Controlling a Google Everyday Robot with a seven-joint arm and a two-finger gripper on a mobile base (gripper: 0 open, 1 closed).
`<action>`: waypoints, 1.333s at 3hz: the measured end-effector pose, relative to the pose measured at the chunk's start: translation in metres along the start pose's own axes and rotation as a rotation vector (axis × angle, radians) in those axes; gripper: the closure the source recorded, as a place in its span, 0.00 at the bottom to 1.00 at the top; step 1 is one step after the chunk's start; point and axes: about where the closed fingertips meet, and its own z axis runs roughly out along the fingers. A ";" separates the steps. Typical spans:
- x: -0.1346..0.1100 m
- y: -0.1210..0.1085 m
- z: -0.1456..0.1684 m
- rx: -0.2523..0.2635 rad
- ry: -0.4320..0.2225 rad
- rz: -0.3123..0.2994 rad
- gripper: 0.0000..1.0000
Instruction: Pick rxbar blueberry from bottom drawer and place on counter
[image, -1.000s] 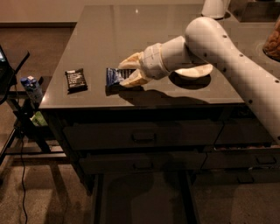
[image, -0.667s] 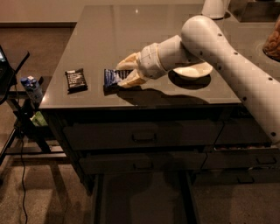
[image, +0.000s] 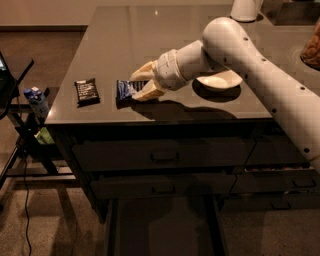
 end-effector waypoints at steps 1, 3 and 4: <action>0.000 0.000 0.000 0.000 0.000 0.000 0.58; 0.000 0.000 0.000 0.000 0.000 0.000 0.11; 0.000 0.000 0.000 0.000 0.000 0.000 0.00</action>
Offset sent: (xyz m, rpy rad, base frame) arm 0.0000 0.0000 0.0000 0.0000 0.0000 0.0000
